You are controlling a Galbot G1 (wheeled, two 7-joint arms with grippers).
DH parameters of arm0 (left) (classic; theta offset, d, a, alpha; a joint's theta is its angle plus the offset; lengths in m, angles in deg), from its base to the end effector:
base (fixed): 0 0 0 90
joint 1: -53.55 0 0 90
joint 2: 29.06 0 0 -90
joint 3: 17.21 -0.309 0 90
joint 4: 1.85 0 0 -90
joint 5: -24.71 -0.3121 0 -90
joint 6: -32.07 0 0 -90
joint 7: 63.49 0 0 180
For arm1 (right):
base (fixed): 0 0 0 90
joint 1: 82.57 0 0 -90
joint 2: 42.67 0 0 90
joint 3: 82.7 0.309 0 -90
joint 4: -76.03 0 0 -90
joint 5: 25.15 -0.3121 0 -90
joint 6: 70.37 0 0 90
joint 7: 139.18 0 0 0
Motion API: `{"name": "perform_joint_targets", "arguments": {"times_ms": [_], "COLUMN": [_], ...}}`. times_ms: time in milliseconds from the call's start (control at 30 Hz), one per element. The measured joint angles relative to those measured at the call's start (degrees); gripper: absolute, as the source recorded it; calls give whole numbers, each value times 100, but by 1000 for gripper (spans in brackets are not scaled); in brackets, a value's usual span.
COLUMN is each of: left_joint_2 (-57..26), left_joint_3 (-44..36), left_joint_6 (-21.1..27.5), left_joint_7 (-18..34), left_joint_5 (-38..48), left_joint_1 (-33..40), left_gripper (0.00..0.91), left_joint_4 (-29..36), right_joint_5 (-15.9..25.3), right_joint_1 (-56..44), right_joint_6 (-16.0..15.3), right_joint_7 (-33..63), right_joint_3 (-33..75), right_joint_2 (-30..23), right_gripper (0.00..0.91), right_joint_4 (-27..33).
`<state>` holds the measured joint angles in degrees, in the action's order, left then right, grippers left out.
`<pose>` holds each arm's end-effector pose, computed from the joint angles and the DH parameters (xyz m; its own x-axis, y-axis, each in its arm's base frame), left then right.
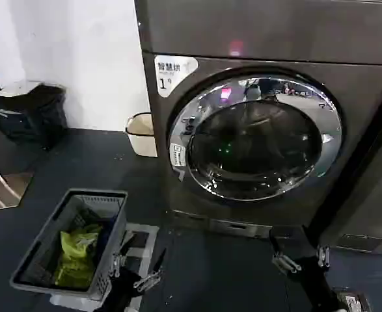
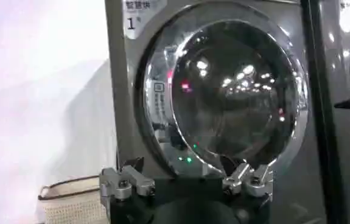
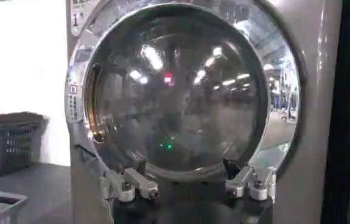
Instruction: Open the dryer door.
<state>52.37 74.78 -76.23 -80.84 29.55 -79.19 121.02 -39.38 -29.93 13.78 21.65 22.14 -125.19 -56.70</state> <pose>0.0996 0.0298 -0.2782 -0.9238 0.3624 -0.1237 0.3531 0.9311 0.0912 0.1223 -0.0709 -0.2050 -0.9726 -0.2321 -0.0165 -0.2318 0.9726 -0.0183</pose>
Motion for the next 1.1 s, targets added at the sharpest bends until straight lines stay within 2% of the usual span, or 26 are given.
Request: {"name": "perform_joint_targets", "arguments": {"times_ms": [100, 267, 367, 567, 733, 1100], "left_joint_2": [-1, -10, -13, -15, 13, 18], "left_joint_3": [0, -63, -72, -27, -38, -22], "left_joint_6": [36, 92, 252, 534, 652, 808], "left_joint_7": [2, 26, 4, 4, -34, -231], "left_joint_5": [12, -25, -61, -51, -23, -39], "left_joint_1": [-12, -63, -105, -157, -167, -162], "left_gripper": [907, 907, 907, 907, 907, 907], "left_joint_4": [51, 100, 165, 256, 261, 172], "right_joint_5": [-366, -951, -1061, -1207, -1349, -1435], "right_joint_1": [304, 1078, 1605, 2491, 3122, 4590], "right_joint_6": [-150, -187, -144, -53, 30, 51], "right_joint_7": [-57, -292, -357, -493, -570, -631], "right_joint_3": [15, -239, -539, -1293, -1960, -3184], "right_joint_2": [406, 1364, 1842, 2429, 2658, 2624], "right_gripper": [907, 907, 907, 907, 907, 907], "right_joint_4": [162, 695, 1053, 1647, 1965, 2777]}}
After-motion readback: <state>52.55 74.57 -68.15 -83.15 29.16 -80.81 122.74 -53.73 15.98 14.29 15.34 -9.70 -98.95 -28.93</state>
